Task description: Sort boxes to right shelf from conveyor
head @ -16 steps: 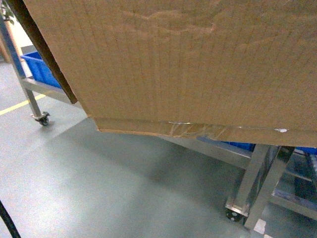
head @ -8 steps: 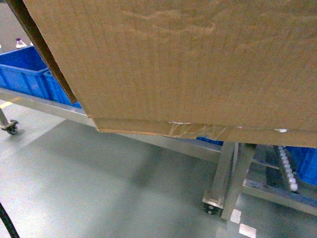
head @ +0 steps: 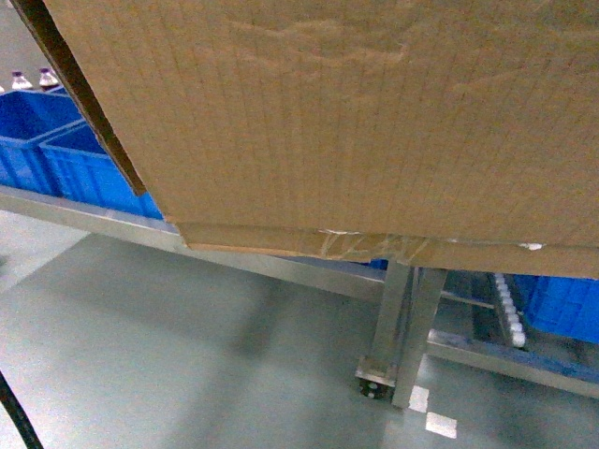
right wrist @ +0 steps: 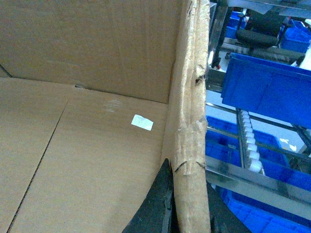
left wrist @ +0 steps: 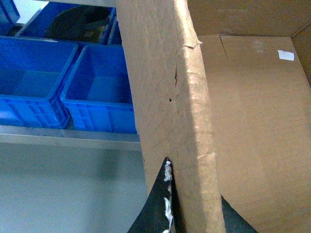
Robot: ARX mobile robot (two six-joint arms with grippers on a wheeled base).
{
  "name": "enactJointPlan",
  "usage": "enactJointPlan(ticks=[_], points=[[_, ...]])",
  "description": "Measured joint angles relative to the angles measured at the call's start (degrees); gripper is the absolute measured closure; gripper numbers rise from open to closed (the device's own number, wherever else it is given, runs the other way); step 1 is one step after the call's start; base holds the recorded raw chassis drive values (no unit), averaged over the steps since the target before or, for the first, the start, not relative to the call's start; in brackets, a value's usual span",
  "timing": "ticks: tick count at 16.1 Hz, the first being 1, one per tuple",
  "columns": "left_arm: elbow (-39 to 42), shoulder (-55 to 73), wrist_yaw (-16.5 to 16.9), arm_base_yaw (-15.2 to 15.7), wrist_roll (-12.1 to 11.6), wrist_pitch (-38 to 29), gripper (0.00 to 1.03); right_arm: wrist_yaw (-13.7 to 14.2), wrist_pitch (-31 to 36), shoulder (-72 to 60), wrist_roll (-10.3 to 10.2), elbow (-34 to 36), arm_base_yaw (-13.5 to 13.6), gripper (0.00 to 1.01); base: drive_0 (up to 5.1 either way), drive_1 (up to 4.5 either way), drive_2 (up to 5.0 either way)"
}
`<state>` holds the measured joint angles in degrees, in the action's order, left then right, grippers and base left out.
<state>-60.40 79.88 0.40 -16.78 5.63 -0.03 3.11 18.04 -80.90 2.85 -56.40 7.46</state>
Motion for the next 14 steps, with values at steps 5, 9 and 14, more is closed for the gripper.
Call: enactJointPlan(ticks=[5,9,14], points=[[0.0,0.0,0.0,-0.3,0.0,-0.1,0.99,0.0,0.0,0.0,0.0,0.0,0.0,0.97,-1.3,-1.27,-1.3],[0.0,0.0,0.0,0.1,0.0,0.0,0.99,0.0,0.1,0.0,0.0,0.0,0.3,0.97,2.3,-1.91,-0.7],[0.0,0.0,0.0,0.0,0.0,-0.1,0.99,0.0,0.1,0.0,0.0,0.0,0.0,0.97,4.8,-3.61,-1.1]])
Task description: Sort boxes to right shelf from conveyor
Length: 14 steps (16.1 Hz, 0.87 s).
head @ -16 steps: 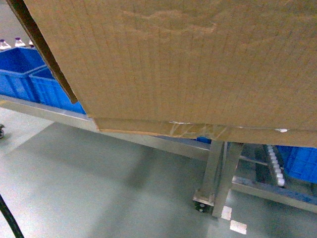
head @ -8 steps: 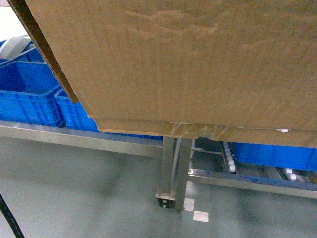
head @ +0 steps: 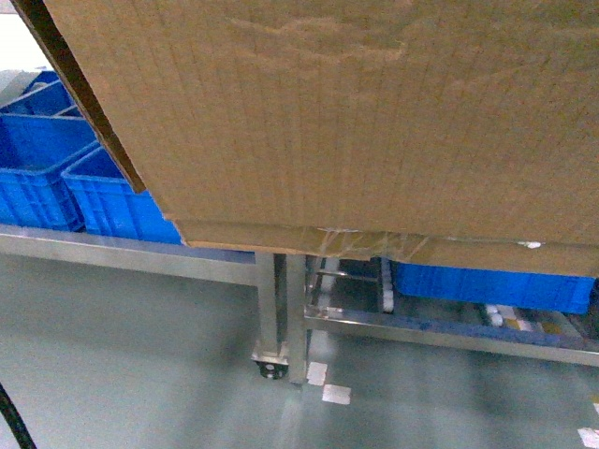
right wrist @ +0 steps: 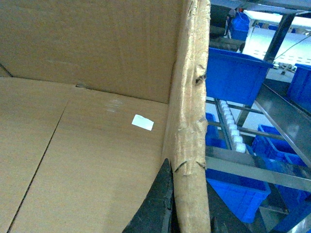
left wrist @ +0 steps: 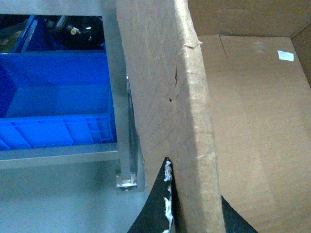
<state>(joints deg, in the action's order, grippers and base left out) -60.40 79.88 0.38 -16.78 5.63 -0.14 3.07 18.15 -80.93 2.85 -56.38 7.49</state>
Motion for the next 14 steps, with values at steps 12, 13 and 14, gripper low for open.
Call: enactJointPlan(ticks=[12,13,14], points=[[0.0,0.0,0.0,0.0,0.0,0.1,0.99,0.1,-0.1,0.1,0.1,0.0,0.3,0.97,2.9,-1.97,-0.6],[0.0,0.0,0.0,0.0,0.0,0.1,0.99,0.1,-0.1,0.1,0.2,0.0,0.2,0.97,0.9,0.89,0.9],[0.0,0.0,0.0,0.0,0.0,0.1,0.99,0.0,-0.1,0.1,0.2,0.0,0.0,0.97,3.8,-0.08,-3.5]])
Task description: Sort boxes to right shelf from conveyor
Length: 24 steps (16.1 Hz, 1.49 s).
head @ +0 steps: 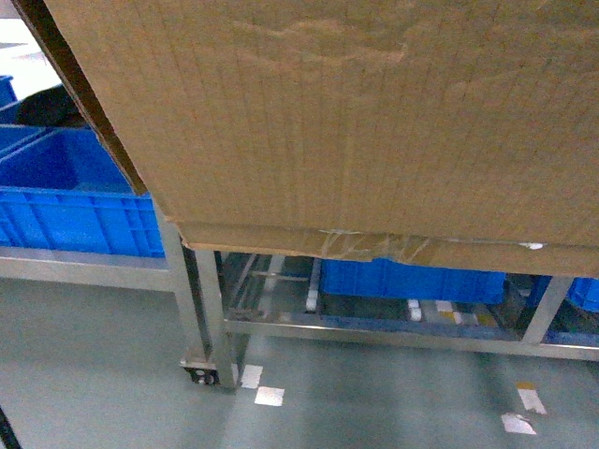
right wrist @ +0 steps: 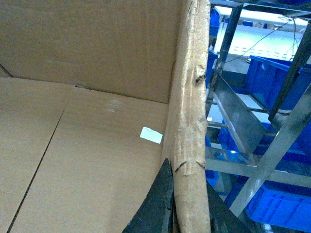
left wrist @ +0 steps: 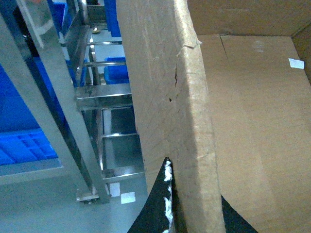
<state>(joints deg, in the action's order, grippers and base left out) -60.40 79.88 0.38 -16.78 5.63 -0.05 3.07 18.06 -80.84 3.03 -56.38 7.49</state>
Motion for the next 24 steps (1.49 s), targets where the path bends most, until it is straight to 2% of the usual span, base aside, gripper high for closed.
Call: enactJointPlan(ticks=[7,21,24], points=[[0.0,0.0,0.0,-0.1,0.0,0.0,0.99,0.0,-0.1,0.0,0.0,0.0,0.0,0.97,3.9,0.35,-3.8],[0.0,-0.1,0.0,0.0,0.0,0.0,0.99,0.0,0.0,0.0,0.0,0.0,0.0,0.97,0.1,4.28,-4.2],[0.0,0.3,0.0,0.0,0.0,0.0,0.99,0.0,0.0,-0.3,0.0,0.0,-0.1,0.97,0.0,0.00,0.0]])
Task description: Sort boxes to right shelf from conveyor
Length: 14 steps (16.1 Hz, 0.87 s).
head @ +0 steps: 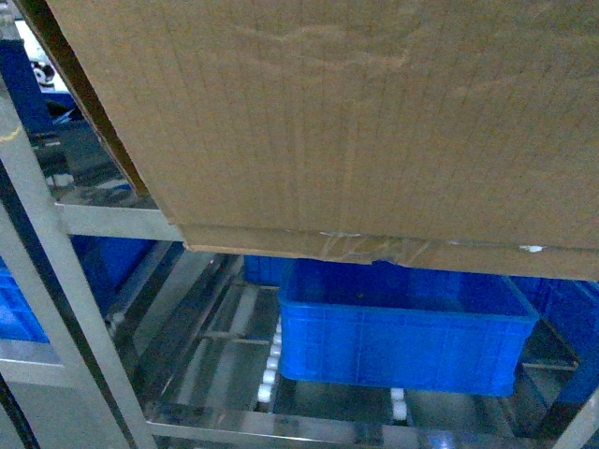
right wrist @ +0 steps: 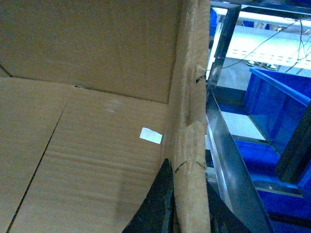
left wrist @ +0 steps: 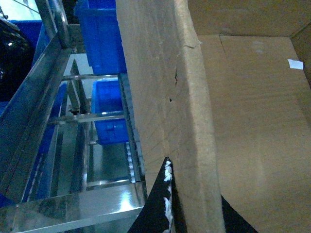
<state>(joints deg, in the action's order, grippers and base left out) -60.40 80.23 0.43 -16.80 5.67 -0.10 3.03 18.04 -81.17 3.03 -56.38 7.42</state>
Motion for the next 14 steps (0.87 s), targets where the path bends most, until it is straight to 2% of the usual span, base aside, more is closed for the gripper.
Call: enactJointPlan(ticks=[4,6,8,11,14], points=[[-0.9,0.5,0.0,-0.7,0.0,1.4,0.99,0.2,-1.8,0.0,0.0,-0.2,-0.4,0.97,0.0,0.00,0.0],[-5.3,4.4,0.5,-1.9,0.0,3.0,0.99,-0.2,-4.1,-0.3,-0.3,-1.2,-1.7,0.97,0.0,0.00,0.0],[-10.3,8.6,1.2,-3.0,-0.1,5.5,0.99,-1.1,-6.4,-1.8,0.6,-3.4,-2.6,0.97,0.0,0.00,0.0],[-19.1,15.9,1.2,-3.2,0.0,11.2,0.99,-3.3,-11.0,-8.5,0.9,-10.2,-4.2,0.97,0.0,0.00,0.0],[-28.6,21.0,0.4,-2.9,0.4,15.7,0.99,-5.9,-15.4,-16.0,-0.4,-20.8,-5.7,0.97,0.0,0.00,0.0]])
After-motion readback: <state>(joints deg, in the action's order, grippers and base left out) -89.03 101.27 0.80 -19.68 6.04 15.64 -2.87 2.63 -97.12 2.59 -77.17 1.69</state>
